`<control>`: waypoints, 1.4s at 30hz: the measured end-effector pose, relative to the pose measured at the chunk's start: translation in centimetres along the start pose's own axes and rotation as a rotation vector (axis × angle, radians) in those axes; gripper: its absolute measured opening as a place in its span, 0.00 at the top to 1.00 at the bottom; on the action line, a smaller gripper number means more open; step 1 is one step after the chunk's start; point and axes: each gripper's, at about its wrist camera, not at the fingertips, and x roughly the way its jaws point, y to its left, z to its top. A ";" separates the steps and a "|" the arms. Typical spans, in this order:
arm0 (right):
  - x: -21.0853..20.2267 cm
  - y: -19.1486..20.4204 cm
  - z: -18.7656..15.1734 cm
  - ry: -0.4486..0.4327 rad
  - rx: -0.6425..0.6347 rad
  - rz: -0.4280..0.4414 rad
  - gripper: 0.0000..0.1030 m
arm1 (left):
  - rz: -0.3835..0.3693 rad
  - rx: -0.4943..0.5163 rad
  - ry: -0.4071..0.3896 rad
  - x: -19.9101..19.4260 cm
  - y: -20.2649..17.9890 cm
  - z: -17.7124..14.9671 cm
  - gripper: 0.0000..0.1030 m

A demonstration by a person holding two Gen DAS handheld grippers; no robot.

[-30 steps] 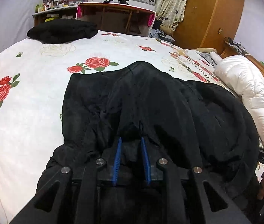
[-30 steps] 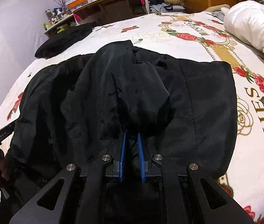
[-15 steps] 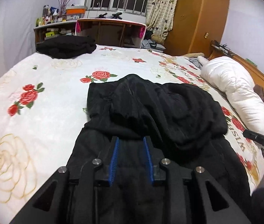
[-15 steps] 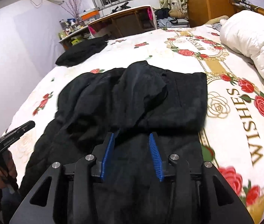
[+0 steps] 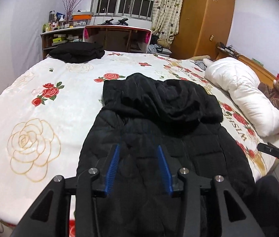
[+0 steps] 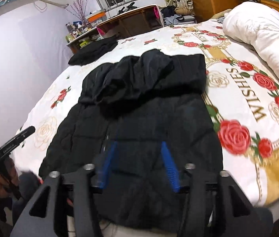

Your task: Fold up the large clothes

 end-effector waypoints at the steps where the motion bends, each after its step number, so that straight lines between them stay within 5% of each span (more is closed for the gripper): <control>1: -0.3 0.1 -0.6 0.002 0.001 0.002 0.43 | 0.000 0.002 0.000 -0.3 -0.1 -0.3 0.55; 22: -1.2 -1.3 -3.2 0.016 0.048 0.010 0.34 | 0.039 0.015 0.020 -1.3 0.8 -2.7 0.49; 42: 4.0 -10.5 -3.5 0.183 0.254 -0.138 0.34 | 0.131 -0.104 0.246 7.6 9.2 -5.4 0.44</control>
